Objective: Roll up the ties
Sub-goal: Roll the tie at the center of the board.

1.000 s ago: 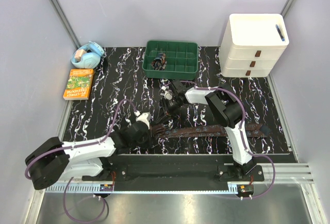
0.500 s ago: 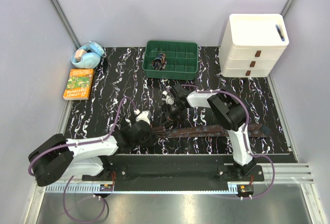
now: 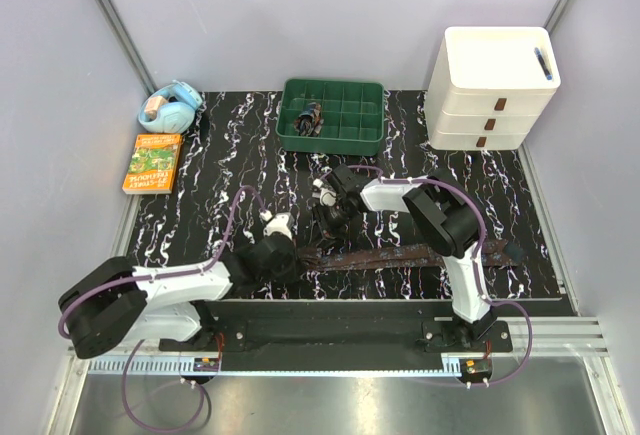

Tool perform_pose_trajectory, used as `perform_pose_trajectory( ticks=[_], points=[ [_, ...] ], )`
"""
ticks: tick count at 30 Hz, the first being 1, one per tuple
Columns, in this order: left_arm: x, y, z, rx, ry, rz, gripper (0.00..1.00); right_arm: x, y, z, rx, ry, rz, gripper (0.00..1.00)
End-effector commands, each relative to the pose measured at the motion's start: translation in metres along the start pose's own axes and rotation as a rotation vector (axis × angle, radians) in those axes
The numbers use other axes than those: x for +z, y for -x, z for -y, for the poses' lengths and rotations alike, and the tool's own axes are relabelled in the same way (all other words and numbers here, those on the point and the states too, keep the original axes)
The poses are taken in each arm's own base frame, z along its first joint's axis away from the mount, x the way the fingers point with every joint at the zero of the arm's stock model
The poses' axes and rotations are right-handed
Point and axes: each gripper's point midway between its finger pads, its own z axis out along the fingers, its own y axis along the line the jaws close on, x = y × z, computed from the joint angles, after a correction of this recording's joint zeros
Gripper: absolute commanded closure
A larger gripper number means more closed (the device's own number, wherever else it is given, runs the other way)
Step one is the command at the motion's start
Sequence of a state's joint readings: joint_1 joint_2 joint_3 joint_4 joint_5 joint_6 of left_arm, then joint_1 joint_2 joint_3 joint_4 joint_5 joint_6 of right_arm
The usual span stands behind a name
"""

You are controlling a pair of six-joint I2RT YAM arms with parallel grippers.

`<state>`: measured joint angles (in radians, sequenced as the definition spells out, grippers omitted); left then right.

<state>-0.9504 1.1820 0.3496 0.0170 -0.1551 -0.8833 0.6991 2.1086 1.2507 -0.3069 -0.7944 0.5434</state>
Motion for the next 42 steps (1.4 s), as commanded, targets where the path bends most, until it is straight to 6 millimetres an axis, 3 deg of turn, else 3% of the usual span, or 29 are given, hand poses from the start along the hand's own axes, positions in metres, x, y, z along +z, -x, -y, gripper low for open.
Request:
perform_pose_trajectory(
  ticks=[1, 5, 9, 17, 21, 25, 28, 31, 33, 34, 35, 37, 38, 39, 42],
  points=[
    [0.005, -0.006, -0.017, 0.038, 0.082, -0.021, 1.00, -0.007, -0.001, -0.006, -0.041, -0.043, 0.032, 0.76],
    [-0.002, -0.008, -0.008, 0.056, 0.035, -0.017, 0.98, -0.012, 0.003, 0.000, -0.047, -0.108, 0.046, 0.76],
    [-0.013, -0.011, -0.016, 0.052, 0.038, -0.015, 0.93, -0.021, 0.016, 0.005, -0.051, -0.175, 0.081, 0.71],
    [-0.027, -0.014, -0.023, 0.031, 0.020, -0.001, 0.98, -0.071, 0.063, 0.006, -0.007, -0.298, 0.238, 0.66],
    [-0.040, -0.005, -0.028, -0.003, 0.033, 0.050, 1.00, -0.094, 0.066, -0.020, -0.004, -0.268, 0.319, 0.66],
    [-0.047, 0.001, -0.033, -0.027, 0.043, 0.092, 1.00, -0.106, 0.053, -0.059, 0.024, -0.093, 0.399, 0.67],
    [-0.049, 0.002, -0.035, -0.056, 0.034, 0.113, 0.99, -0.104, 0.042, -0.074, 0.051, 0.020, 0.414, 0.69],
    [-0.049, 0.003, -0.034, -0.089, 0.005, 0.133, 0.96, -0.088, 0.028, -0.087, 0.073, 0.130, 0.377, 0.73],
    [-0.051, 0.006, -0.028, -0.121, -0.050, 0.150, 0.86, -0.071, 0.019, -0.090, 0.077, 0.148, 0.343, 0.75],
    [-0.051, 0.008, -0.026, -0.139, -0.068, 0.160, 0.73, -0.066, 0.017, -0.090, 0.079, 0.148, 0.336, 0.76],
    [-0.053, 0.010, -0.023, -0.146, -0.100, 0.174, 0.69, -0.062, 0.016, -0.089, 0.084, 0.150, 0.329, 0.79],
    [-0.056, 0.016, -0.023, -0.165, -0.117, 0.202, 0.69, -0.053, 0.015, -0.087, 0.094, 0.169, 0.330, 0.82],
    [-0.058, 0.019, -0.024, -0.174, -0.123, 0.219, 0.63, -0.052, 0.014, -0.086, 0.100, 0.176, 0.331, 0.83],
    [-0.059, 0.022, -0.026, -0.180, -0.119, 0.231, 0.38, -0.048, 0.010, -0.080, 0.125, 0.172, 0.325, 0.85],
    [-0.061, 0.024, -0.030, -0.180, -0.112, 0.240, 0.30, -0.042, 0.006, -0.080, 0.125, 0.183, 0.331, 0.86]
  ],
)
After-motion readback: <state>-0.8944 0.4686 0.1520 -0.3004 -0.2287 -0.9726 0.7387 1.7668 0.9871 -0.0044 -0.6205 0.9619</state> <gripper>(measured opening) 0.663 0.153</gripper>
